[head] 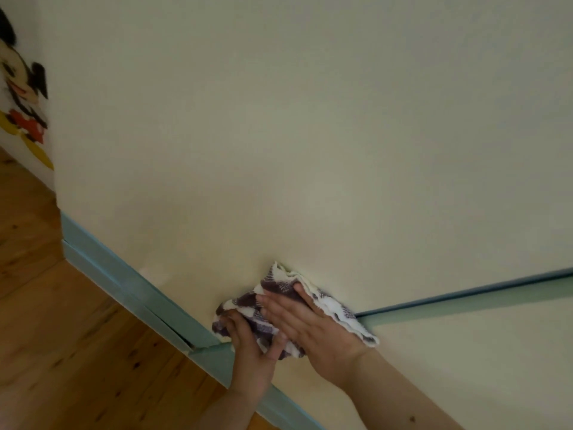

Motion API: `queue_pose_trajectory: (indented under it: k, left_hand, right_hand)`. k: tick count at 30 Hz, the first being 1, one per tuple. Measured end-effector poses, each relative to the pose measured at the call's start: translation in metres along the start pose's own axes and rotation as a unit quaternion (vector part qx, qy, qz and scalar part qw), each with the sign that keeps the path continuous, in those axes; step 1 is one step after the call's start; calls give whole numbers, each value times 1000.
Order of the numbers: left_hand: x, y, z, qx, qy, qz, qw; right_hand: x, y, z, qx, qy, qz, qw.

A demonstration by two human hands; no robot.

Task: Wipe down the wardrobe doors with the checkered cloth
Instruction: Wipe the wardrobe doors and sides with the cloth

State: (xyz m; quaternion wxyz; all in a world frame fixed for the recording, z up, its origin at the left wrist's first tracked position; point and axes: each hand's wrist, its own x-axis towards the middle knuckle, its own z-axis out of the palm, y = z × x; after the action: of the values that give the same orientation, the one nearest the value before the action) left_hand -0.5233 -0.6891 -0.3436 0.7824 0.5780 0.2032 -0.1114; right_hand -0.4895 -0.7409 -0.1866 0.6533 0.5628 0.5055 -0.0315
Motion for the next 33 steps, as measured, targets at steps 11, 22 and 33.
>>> queue_pose_trajectory:
  k: [11,22,33]
  left_hand:
    - [-43,89,24,-45,61,1,997]
    - [-74,151,37,-16,54,63,996]
    - [-93,188,40,67,21,64,996]
  right_hand:
    - [-58,58,6,79,27,45,996]
    - [-108,110,0,166,138,122,969]
    - [-140,149,-15,132,159,123,971]
